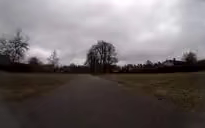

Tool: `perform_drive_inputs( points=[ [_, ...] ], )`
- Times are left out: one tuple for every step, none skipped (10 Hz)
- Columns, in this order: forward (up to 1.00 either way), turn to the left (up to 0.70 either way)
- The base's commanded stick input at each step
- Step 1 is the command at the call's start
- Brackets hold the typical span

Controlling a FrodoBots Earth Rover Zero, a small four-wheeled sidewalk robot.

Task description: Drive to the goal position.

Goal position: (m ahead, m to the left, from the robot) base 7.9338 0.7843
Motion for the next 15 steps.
perform_drive_inputs(
  points=[
    [1.00,0.00],
    [1.00,0.00],
    [1.00,0.00],
    [1.00,0.00],
    [1.00,0.00],
    [1.00,0.03],
    [1.00,0.40],
    [1.00,0.40],
    [1.00,0.40],
    [1.00,0.20],
    [1.00,0.00],
    [1.00,0.00],
    [1.00,0.00],
    [1.00,0.00],
    [1.00,0.00]
  ],
)
